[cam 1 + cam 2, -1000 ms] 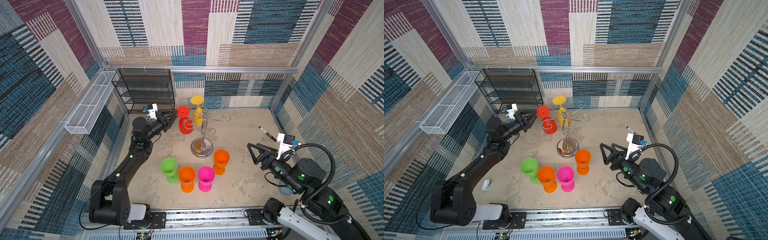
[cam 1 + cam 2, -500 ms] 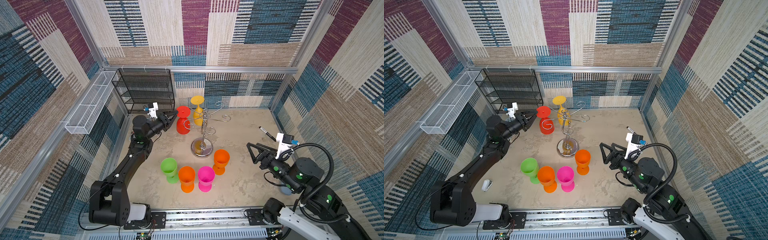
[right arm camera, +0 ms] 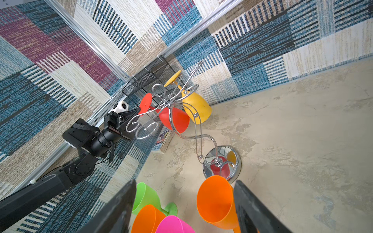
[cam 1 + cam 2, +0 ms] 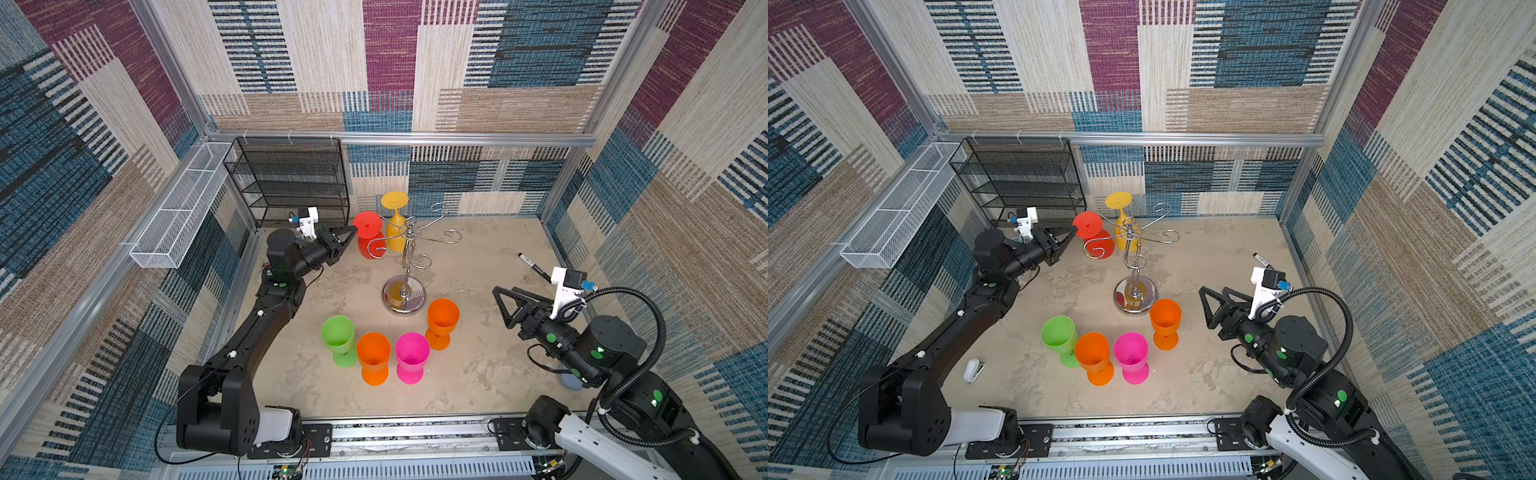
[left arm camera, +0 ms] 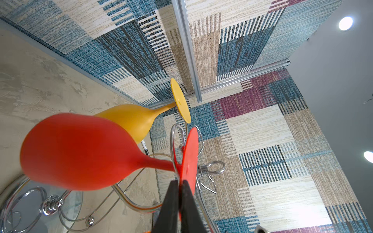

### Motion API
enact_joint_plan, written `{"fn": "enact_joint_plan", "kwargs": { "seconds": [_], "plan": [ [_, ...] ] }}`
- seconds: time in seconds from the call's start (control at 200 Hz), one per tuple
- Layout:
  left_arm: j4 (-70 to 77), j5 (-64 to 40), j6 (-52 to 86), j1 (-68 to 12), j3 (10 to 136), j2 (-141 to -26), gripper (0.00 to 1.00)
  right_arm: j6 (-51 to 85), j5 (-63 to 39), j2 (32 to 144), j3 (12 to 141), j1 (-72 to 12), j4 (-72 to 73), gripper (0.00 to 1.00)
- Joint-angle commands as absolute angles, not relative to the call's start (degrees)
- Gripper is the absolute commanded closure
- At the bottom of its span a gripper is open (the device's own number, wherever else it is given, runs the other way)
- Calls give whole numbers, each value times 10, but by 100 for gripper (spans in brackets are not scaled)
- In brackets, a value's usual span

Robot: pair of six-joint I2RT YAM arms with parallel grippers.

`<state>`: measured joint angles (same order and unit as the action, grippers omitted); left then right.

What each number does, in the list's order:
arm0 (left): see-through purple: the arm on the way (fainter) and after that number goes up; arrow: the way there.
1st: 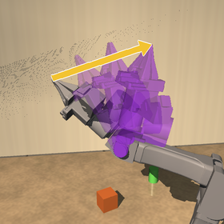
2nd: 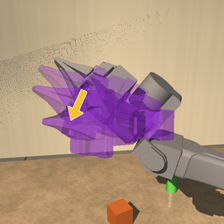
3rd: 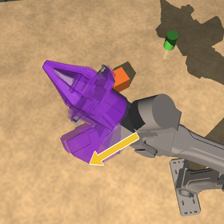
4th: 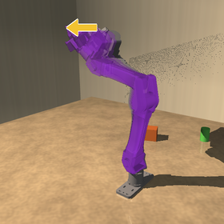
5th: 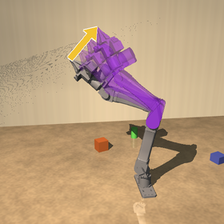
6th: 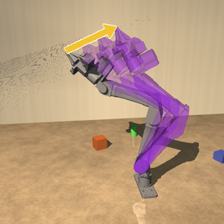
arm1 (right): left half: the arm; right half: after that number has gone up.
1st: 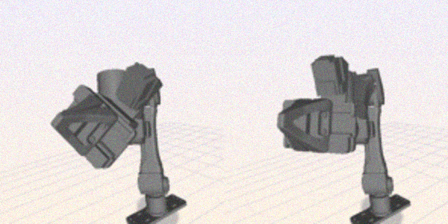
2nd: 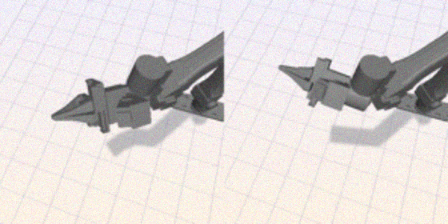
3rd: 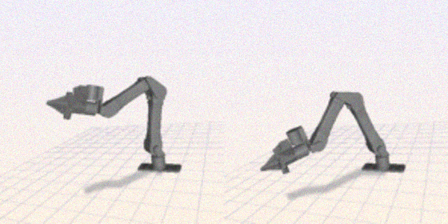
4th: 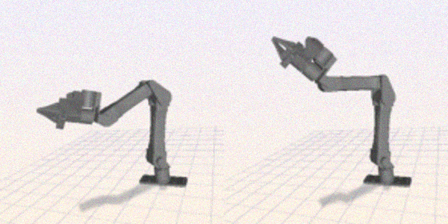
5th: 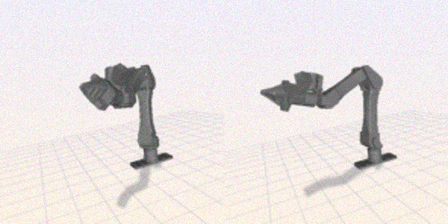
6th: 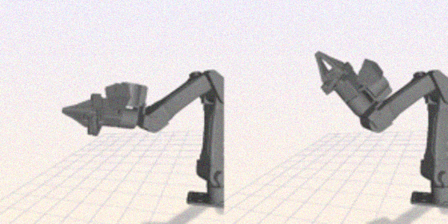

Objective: Take the wine glass off the wine glass rack
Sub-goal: Pick up the wine glass from the wine glass rack.

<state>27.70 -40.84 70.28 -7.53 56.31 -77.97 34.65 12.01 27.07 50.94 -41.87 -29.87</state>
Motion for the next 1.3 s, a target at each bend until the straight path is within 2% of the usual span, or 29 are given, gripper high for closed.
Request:
{"fn": "enact_joint_plan", "kwargs": {
  "seconds": [0.0,0.12,0.351,0.711,1.292],
  "plan": [
    [280,-410,686,-75,565,-777,95,354,120,270,507,-419,-281,23],
    [282,-412,693,-75,571,-778,100,355,120,269,506,-419,-282,23],
    [300,-419,722,-75,582,-774,100,359,120,264,502,-419,-282,24],
    [231,-399,698,-74,608,-748,100,362,127,255,499,-419,-287,24],
    [173,-402,654,-74,661,-795,100,359,129,256,499,-419,-286,24]
  ]
}}
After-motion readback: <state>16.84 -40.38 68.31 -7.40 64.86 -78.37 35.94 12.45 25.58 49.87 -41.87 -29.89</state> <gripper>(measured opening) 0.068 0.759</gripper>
